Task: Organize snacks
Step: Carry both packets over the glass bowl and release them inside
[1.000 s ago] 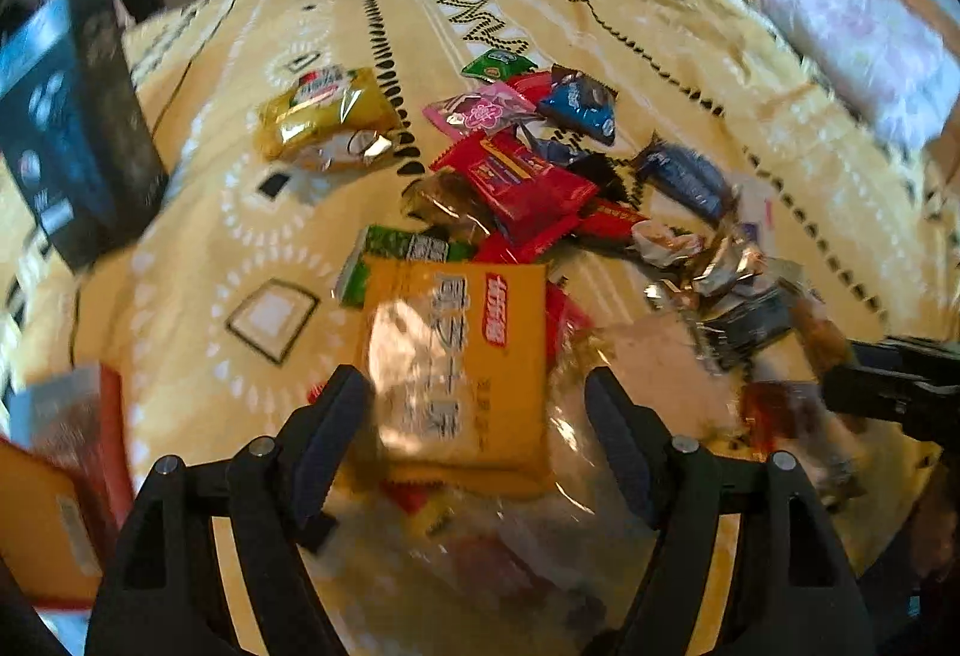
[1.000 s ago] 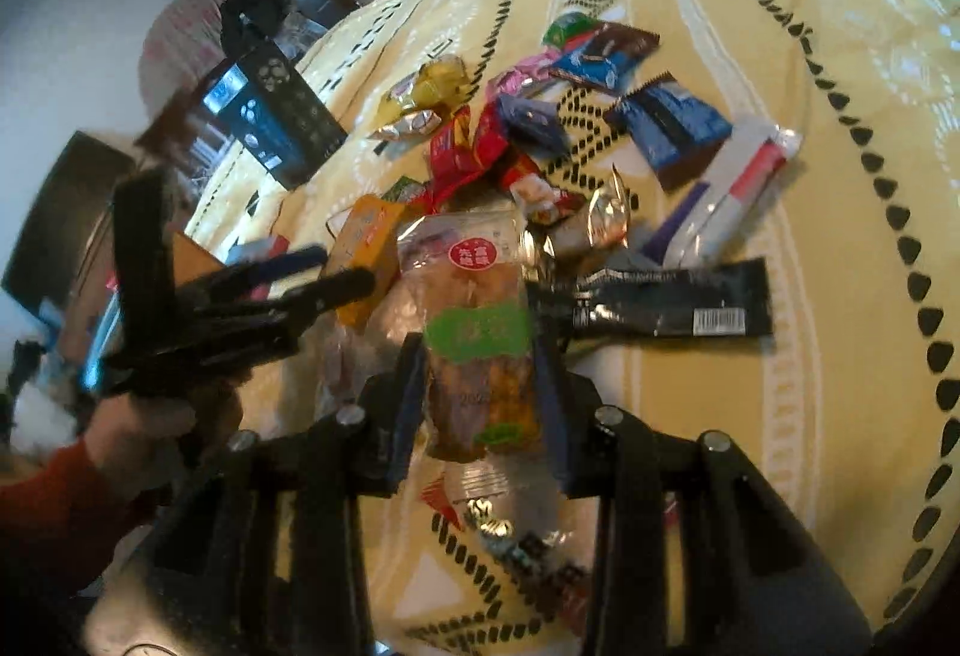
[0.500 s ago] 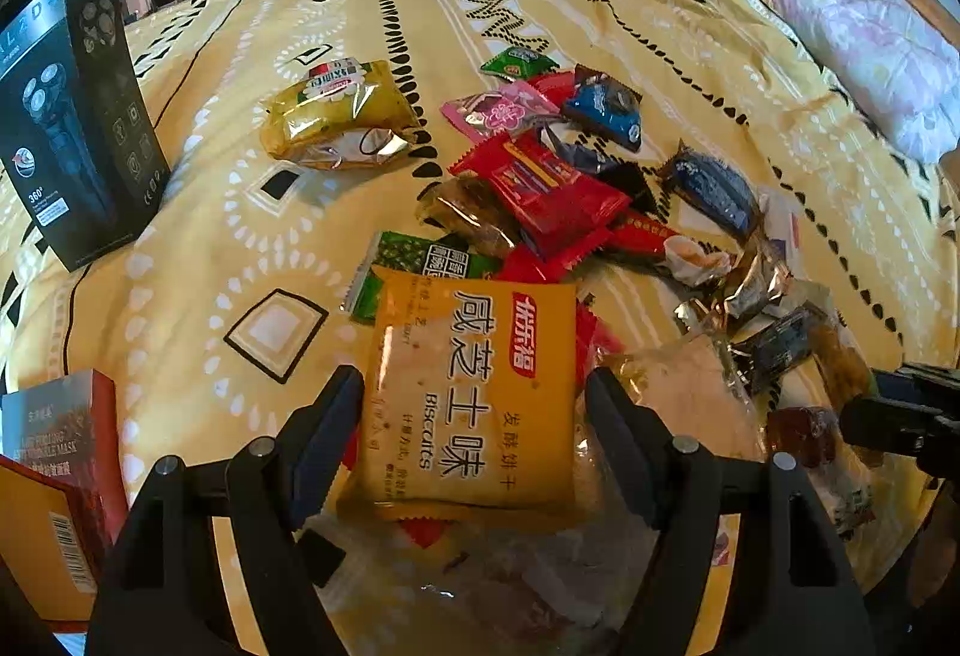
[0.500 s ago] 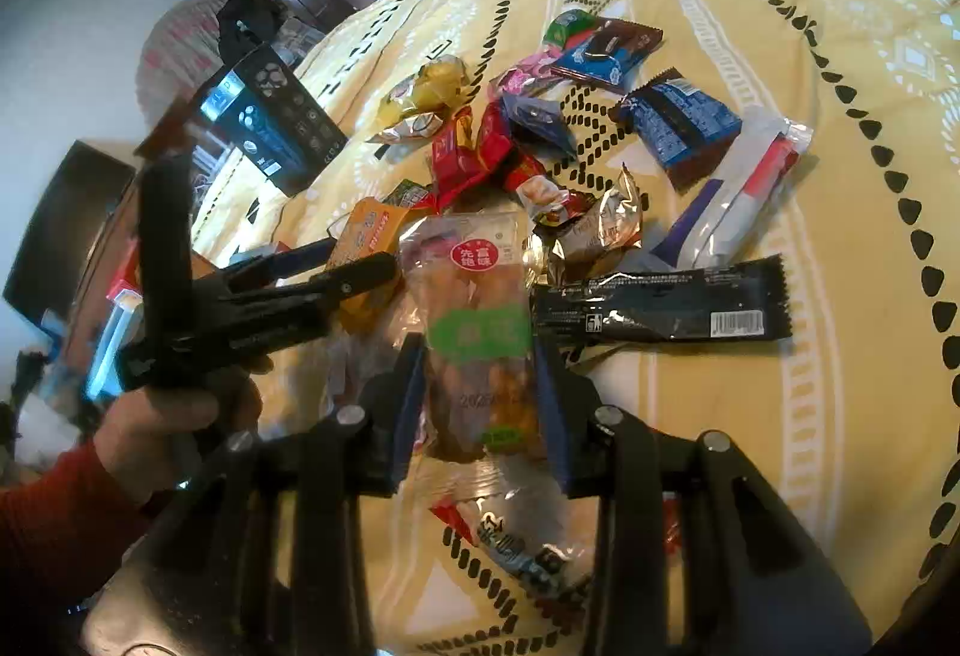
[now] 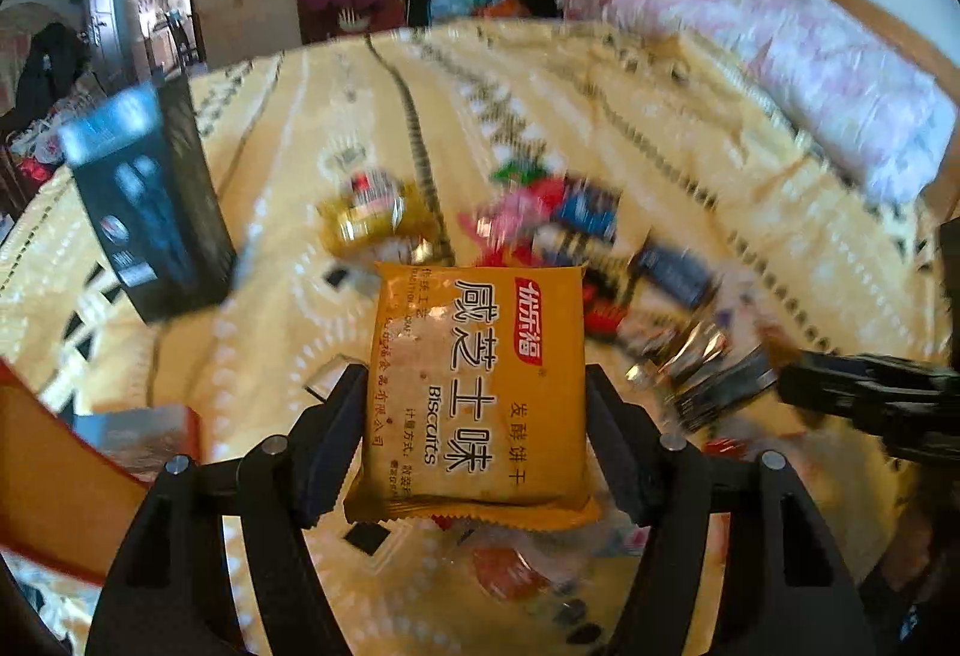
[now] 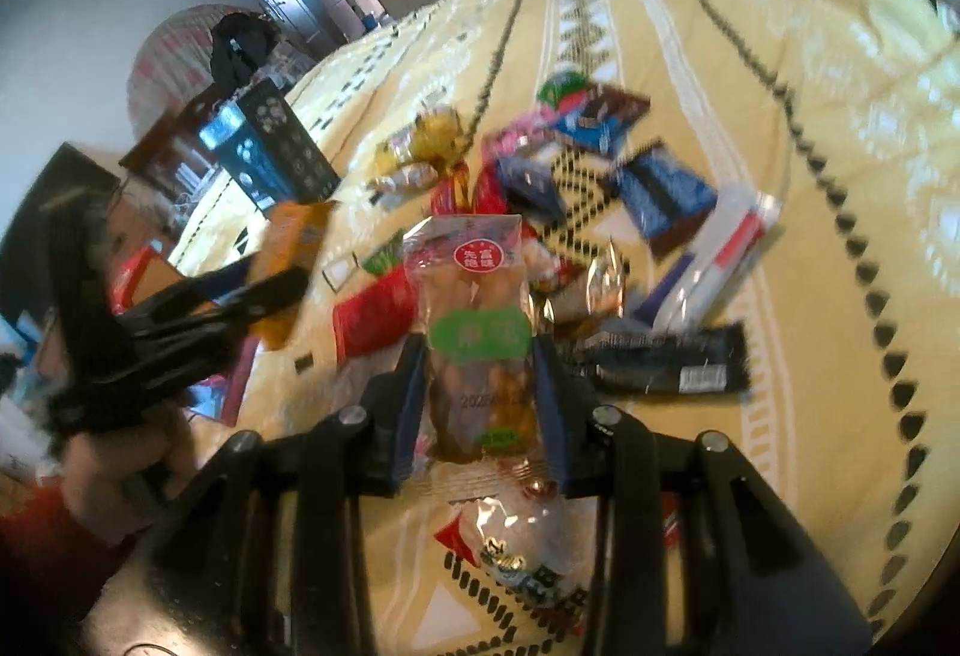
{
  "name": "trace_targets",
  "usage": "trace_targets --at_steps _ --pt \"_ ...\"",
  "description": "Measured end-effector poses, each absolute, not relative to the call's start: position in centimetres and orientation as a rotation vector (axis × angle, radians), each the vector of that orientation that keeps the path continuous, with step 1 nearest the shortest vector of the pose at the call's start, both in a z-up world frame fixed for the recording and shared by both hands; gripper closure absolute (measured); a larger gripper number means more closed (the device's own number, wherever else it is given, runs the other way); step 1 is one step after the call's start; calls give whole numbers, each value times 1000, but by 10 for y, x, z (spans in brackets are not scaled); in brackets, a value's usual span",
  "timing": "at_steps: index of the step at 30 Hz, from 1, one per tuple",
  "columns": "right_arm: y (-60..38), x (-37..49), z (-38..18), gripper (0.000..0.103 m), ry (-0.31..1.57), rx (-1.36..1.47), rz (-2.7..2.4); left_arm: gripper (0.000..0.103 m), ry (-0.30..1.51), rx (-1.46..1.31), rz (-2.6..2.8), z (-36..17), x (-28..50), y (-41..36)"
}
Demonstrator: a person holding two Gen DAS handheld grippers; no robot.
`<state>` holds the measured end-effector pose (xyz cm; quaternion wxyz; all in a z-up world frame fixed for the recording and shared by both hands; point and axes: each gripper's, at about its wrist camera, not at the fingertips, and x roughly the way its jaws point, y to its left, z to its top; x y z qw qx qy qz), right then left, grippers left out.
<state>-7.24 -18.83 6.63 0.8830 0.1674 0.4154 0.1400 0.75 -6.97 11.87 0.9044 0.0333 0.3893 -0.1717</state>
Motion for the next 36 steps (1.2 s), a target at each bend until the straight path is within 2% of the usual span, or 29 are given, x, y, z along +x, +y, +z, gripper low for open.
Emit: trace_targets --at_steps 10,17,26,36 --pt "-161 -58 142 68 725 248 303 32 602 14 -327 227 -34 -19" --pt "-109 -43 199 68 624 172 390 32 520 -33 -173 280 -49 60" --pt "3 -22 257 68 552 93 590 32 449 -101 36 325 -68 181" --pt "145 -13 281 68 587 34 830 32 446 -184 266 334 -91 328"
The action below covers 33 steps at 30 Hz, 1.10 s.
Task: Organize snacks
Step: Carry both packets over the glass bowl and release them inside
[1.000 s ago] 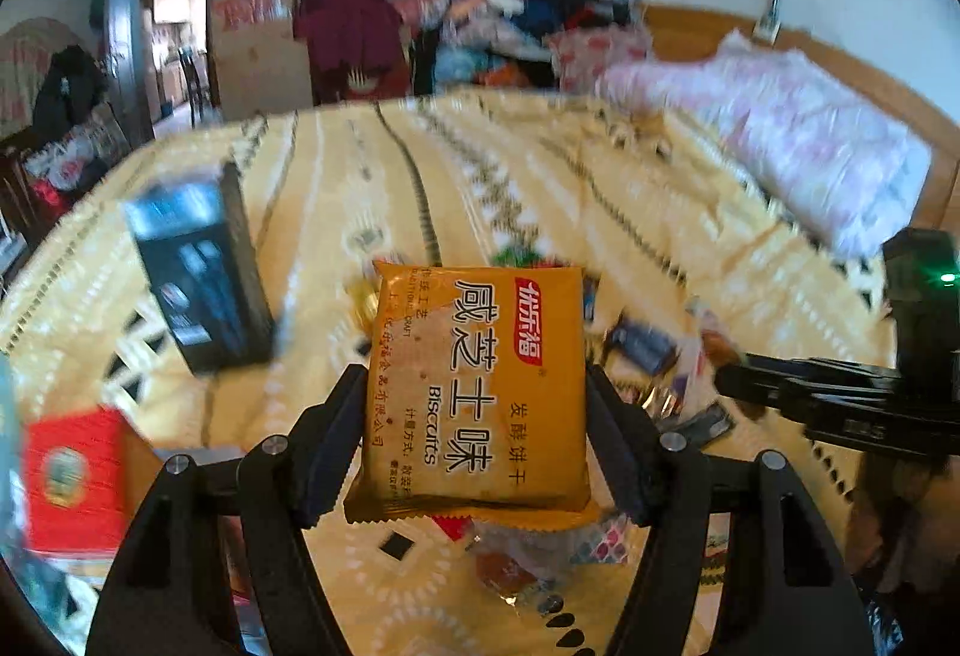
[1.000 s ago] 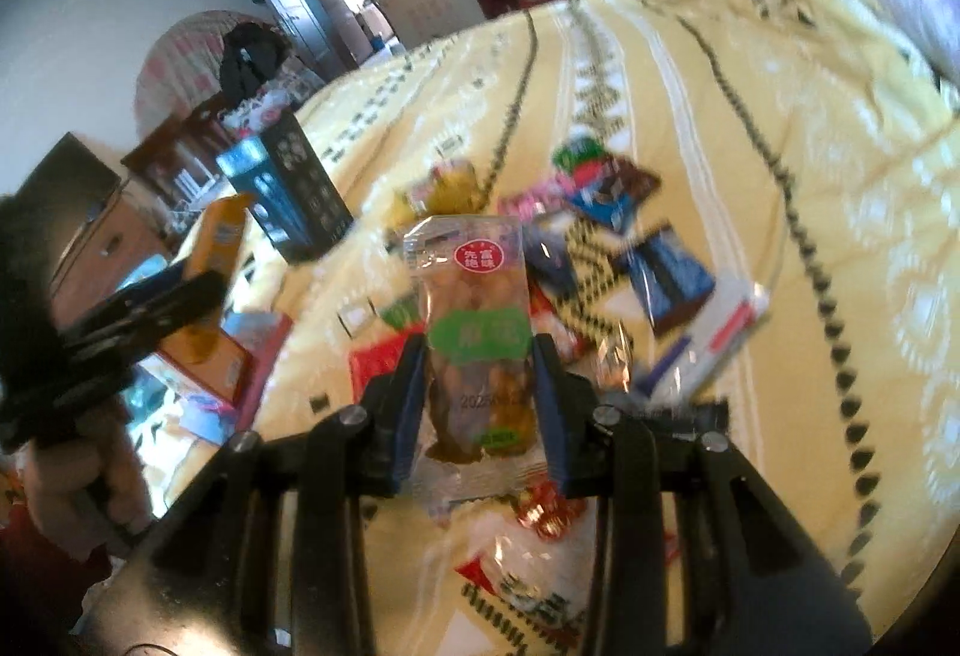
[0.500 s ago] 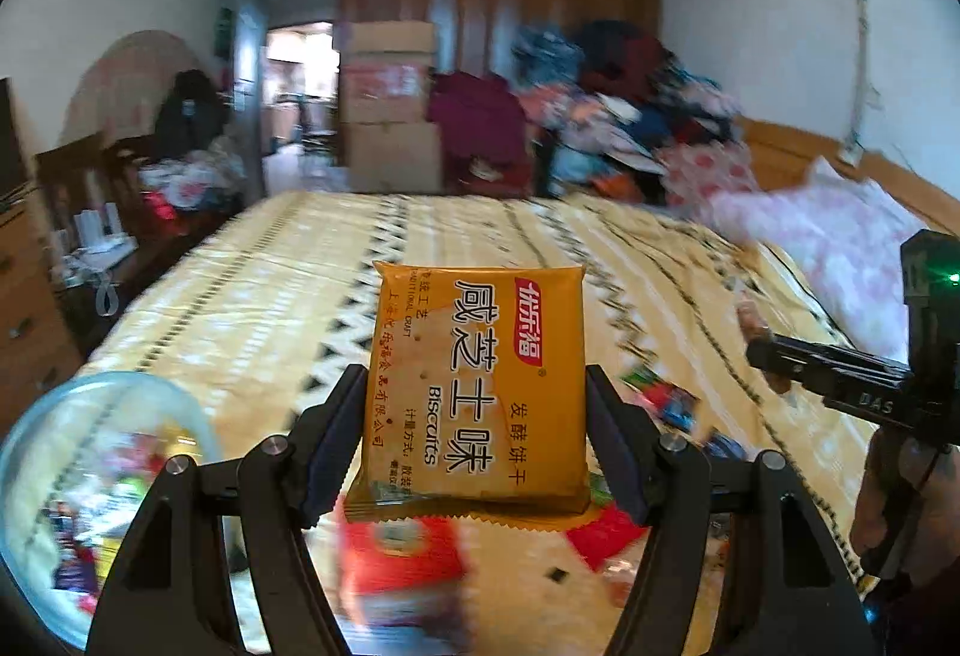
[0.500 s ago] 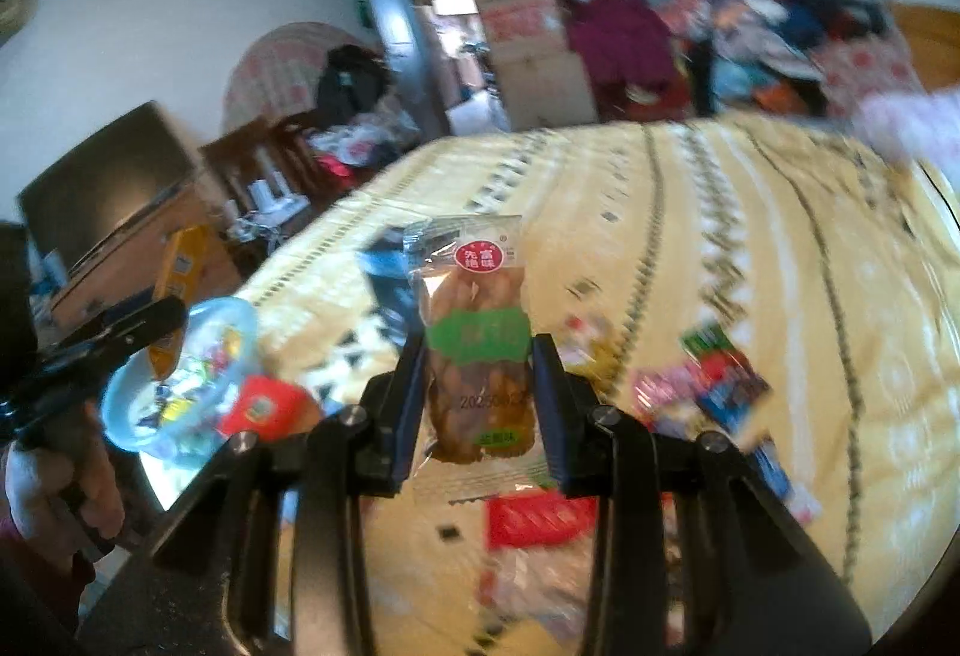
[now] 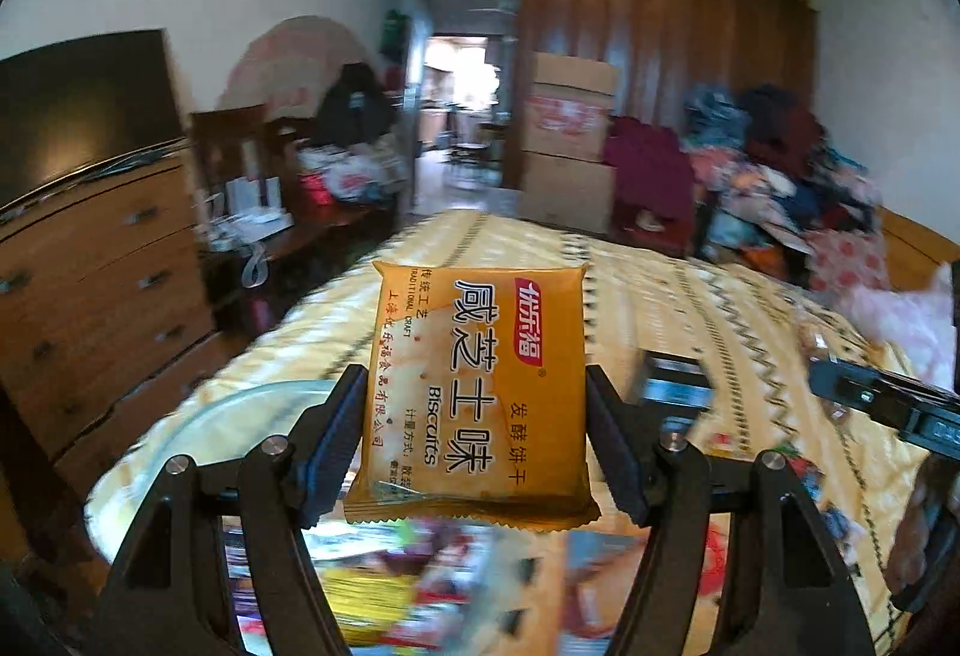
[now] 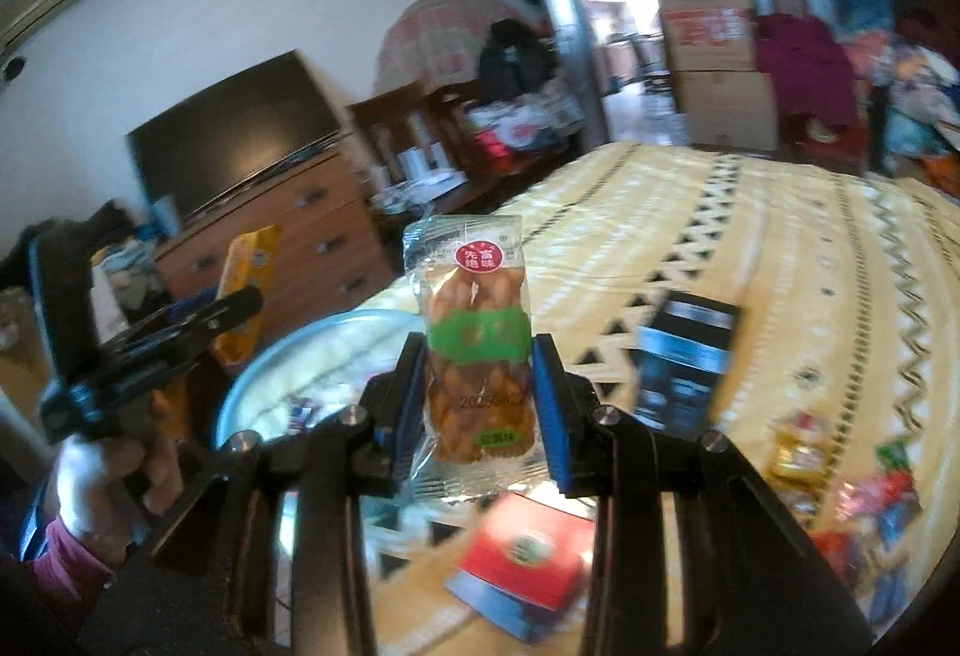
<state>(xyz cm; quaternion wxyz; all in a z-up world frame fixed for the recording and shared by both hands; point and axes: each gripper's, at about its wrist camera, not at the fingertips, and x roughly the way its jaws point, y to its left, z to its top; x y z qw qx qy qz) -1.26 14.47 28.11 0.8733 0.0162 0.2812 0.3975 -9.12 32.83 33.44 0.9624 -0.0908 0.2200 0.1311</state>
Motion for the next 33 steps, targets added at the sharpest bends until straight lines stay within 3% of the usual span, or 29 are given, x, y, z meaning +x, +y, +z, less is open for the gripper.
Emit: trace_targets --at_steps 10,19,33 --pt "261 -5 270 68 708 -49 971 32 543 -271 460 293 -94 448" --pt "330 2 249 68 813 -123 1016 32 656 -294 517 251 -82 476" --pt "367 -8 231 68 856 -203 1021 32 698 -292 533 235 -77 486"
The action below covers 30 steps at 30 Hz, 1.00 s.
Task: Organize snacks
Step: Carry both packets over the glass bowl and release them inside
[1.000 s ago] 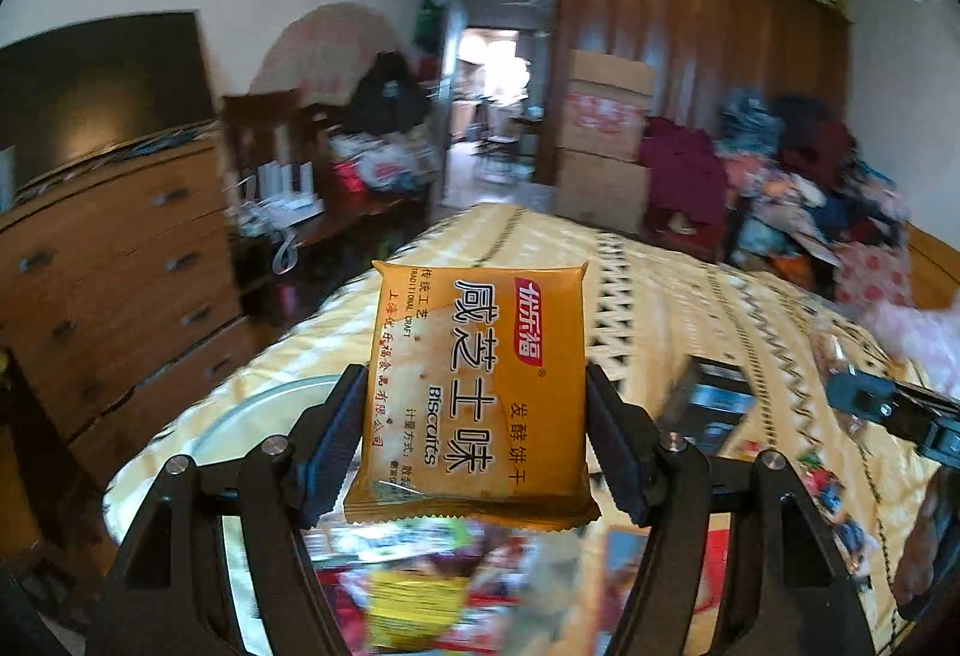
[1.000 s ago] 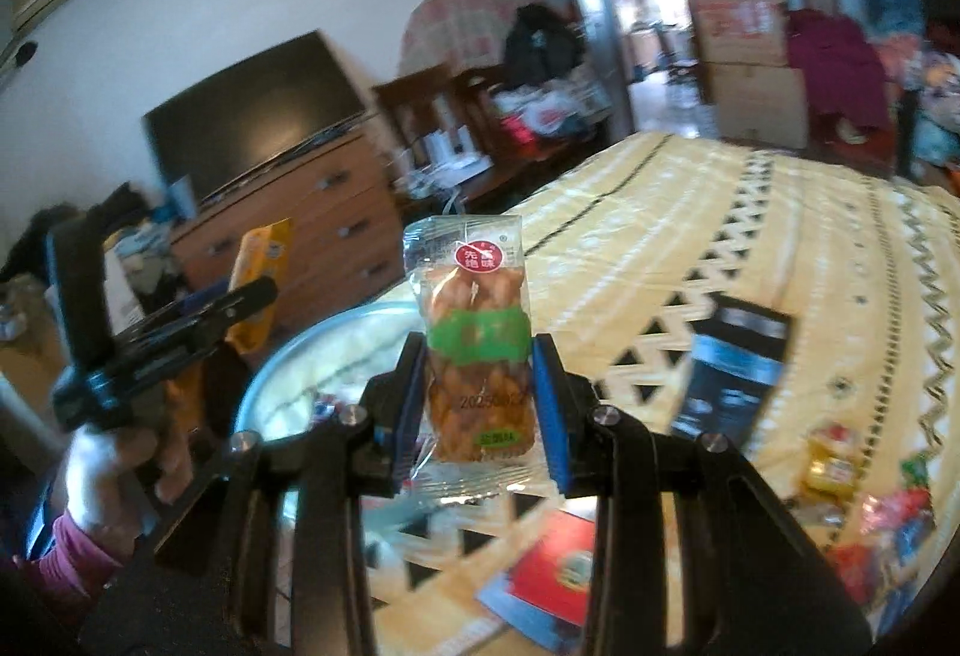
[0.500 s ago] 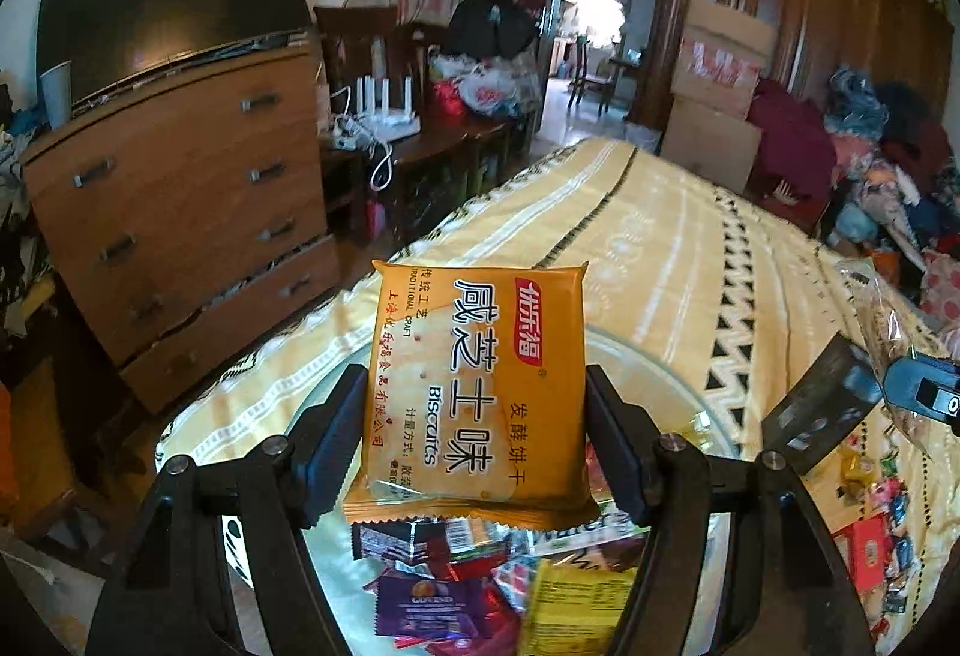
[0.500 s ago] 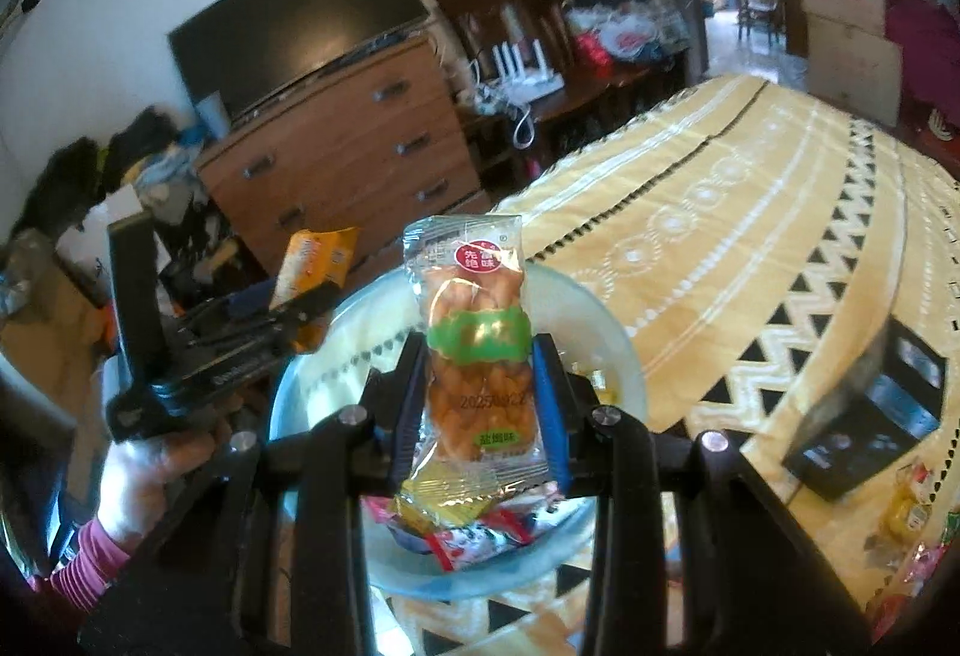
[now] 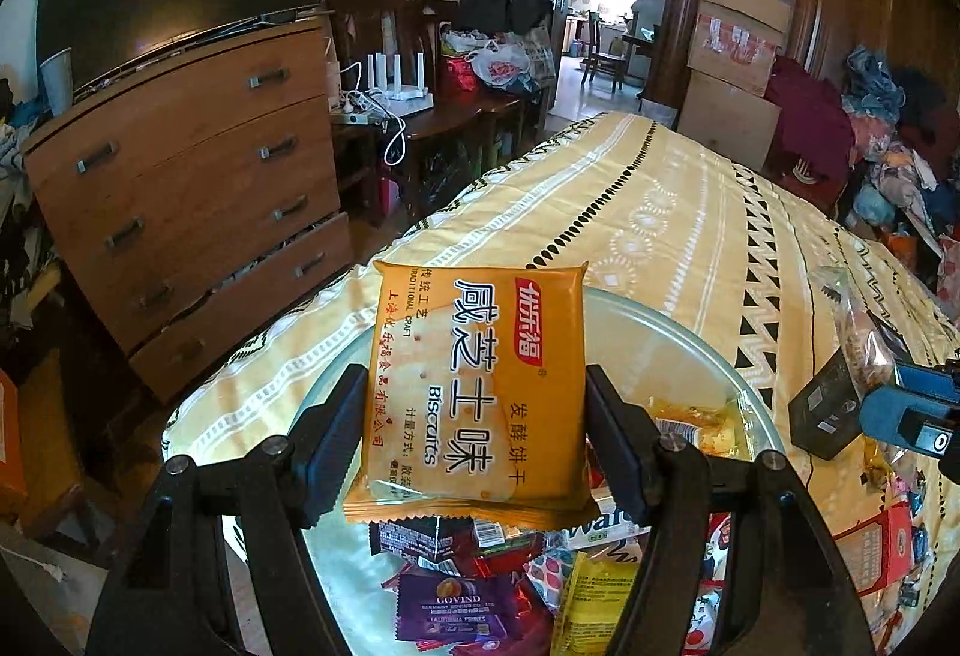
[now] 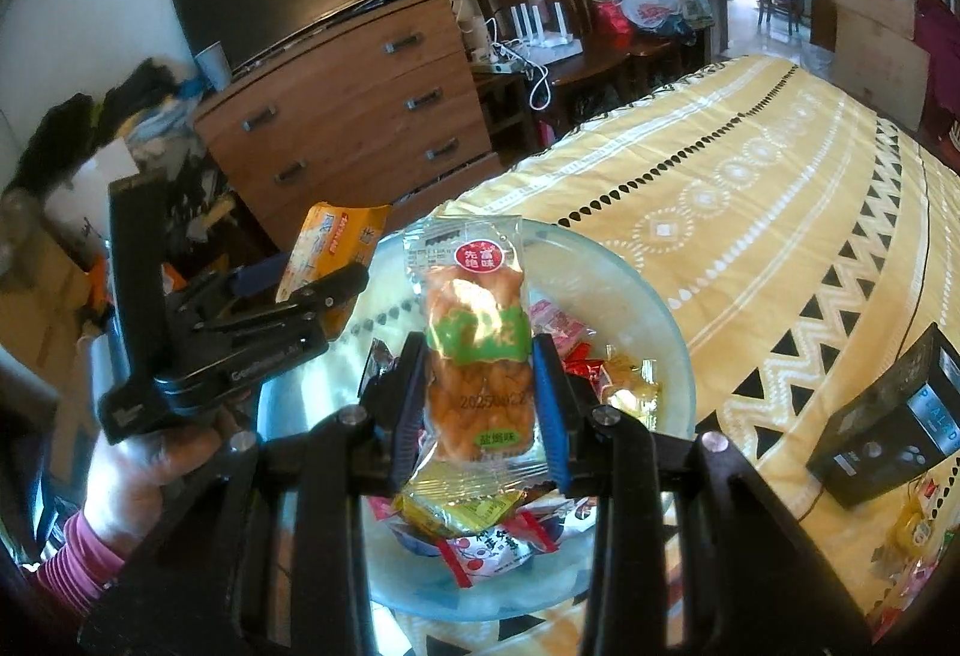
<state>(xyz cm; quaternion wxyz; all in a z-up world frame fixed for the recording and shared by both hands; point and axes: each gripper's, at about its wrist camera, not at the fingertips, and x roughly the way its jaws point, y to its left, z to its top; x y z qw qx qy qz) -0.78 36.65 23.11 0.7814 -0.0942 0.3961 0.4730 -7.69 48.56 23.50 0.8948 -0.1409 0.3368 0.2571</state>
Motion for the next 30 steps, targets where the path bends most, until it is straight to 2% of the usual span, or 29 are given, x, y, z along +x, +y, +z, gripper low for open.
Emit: trace_targets --at_steps 30 --pt "380 -8 219 68 874 -221 1022 31 721 -315 546 224 -76 490"
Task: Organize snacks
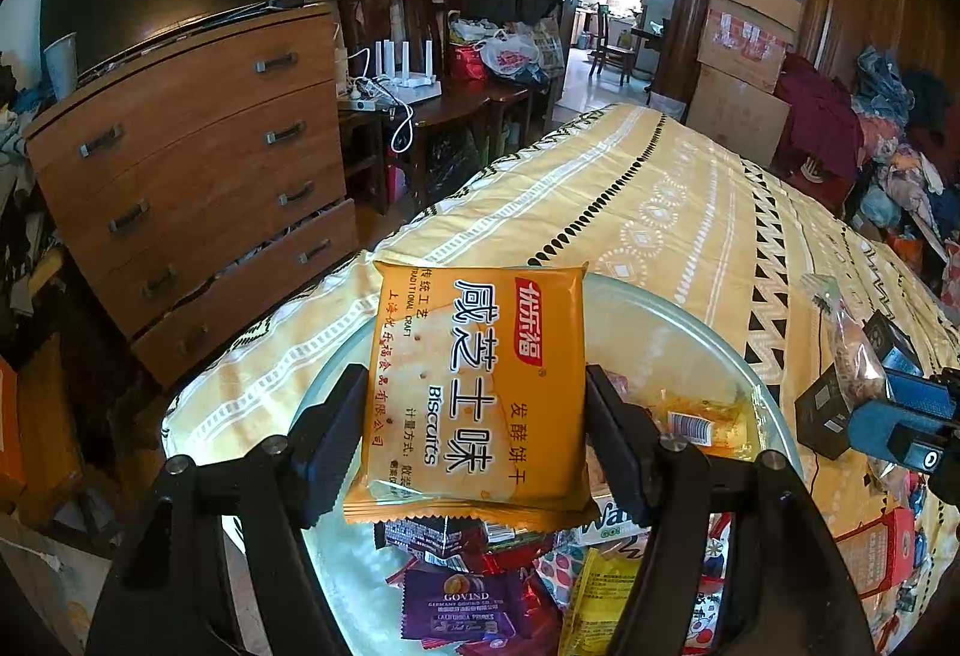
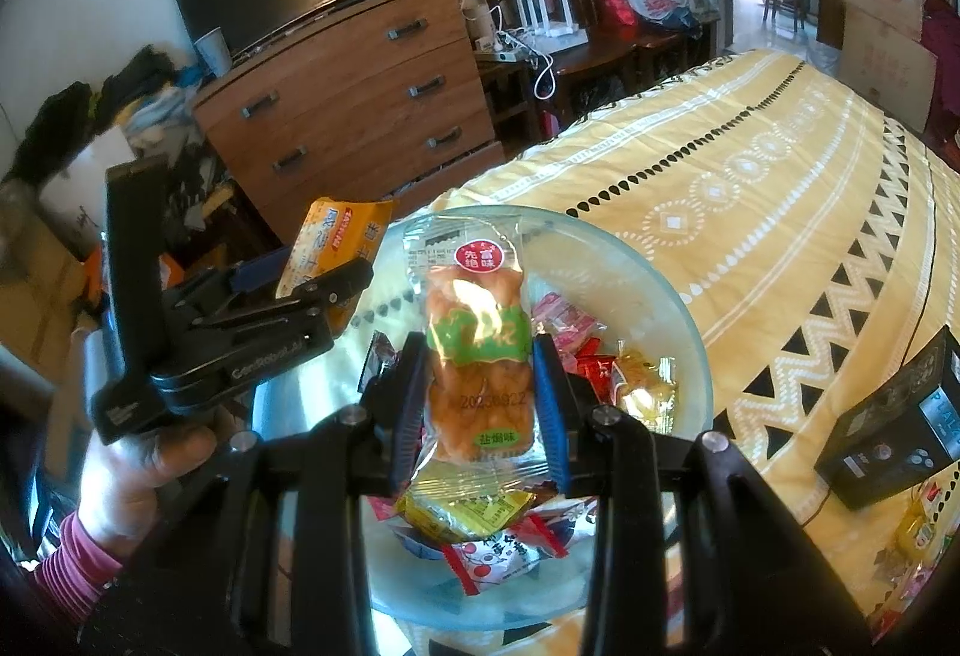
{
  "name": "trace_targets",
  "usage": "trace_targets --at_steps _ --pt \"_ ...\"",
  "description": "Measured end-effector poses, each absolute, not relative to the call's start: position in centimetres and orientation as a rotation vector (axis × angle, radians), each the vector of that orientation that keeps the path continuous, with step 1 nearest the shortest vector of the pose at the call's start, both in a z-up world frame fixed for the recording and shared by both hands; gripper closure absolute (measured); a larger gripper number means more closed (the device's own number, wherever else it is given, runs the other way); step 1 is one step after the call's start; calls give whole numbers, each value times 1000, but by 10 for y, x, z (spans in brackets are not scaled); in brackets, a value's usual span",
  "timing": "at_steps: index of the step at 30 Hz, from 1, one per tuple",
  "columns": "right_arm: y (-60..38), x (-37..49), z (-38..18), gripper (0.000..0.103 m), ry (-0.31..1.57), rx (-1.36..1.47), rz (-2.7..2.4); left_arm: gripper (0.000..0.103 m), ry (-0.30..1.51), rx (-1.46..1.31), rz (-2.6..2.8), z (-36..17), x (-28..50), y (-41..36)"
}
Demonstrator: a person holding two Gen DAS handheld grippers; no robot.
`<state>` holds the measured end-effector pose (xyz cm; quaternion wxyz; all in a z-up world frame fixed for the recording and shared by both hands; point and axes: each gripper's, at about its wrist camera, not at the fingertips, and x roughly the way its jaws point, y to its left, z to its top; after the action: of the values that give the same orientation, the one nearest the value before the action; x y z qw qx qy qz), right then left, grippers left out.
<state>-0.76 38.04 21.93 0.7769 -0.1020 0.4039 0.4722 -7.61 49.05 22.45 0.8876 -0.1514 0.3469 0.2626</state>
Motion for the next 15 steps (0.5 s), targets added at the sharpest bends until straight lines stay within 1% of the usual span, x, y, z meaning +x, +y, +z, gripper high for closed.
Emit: trace_targets --at_steps 15 --pt "384 -11 216 66 872 -229 1022 32 722 -307 564 224 -78 490"
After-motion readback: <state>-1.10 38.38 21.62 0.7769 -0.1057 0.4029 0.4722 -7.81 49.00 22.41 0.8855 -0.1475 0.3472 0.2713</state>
